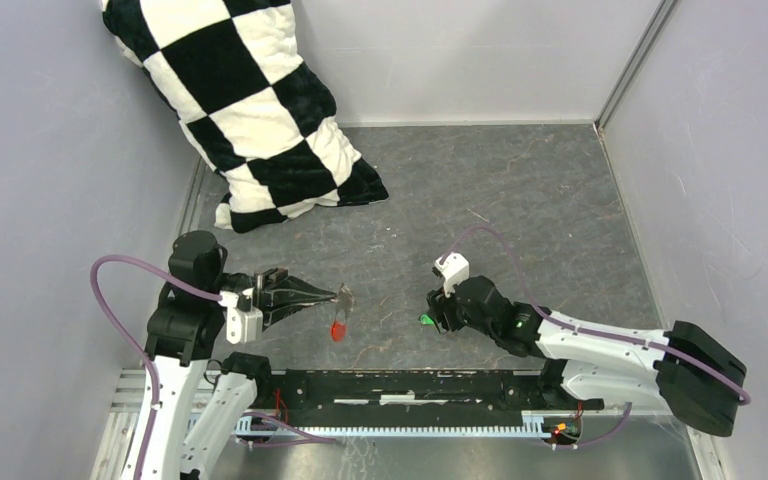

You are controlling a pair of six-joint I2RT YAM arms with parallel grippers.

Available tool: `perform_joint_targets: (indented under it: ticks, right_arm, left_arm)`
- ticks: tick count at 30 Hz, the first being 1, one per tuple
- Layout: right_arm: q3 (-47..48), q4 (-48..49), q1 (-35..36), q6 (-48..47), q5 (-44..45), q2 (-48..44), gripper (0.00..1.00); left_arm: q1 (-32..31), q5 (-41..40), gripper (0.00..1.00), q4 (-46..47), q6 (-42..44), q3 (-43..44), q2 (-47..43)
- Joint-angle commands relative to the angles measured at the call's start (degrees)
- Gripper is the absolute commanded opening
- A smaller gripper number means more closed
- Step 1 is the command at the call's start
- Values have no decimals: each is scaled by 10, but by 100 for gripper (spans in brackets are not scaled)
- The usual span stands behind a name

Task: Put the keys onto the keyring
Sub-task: Adjust the keyring, then pick up the key from the center of the board.

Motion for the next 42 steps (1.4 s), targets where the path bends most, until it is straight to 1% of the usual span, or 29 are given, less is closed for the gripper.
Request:
perform_joint_targets:
  ticks: [1,5,9,15,17,26,32,38,42]
  right_arm:
    - [2,25,16,68,-19,13,62]
    - [-5,56,44,79,2,13,64]
    - [16,57,70,88,19,52,64]
    - [44,27,111,108,88,100,52]
    - [47,27,118,109,99,105,50]
    - [64,26,120,105,110,135,43]
    - [66,17,119,112,118,138,39]
    - [63,12,120,115,113,140,38]
    - [60,15,120,118,109,141,33]
  left_arm:
    - [-1,44,2,-2,-11,-4,-8]
    - [-1,40,2,-4,-17,-10,-17]
    - [-1,38,2,-4,-18,-13,-22]
    - [-1,36,2,-4,-20,-12,-25]
    - [-1,36,2,-4,-22,-12,-27]
    - [-1,33,2,-4,-25,-11,-35]
    - [-1,34,2,-4,-26,-11,-37]
    - [-1,35,2,-4,-27,-11,-38]
    - [-1,34,2,-4,-25,-10,-38]
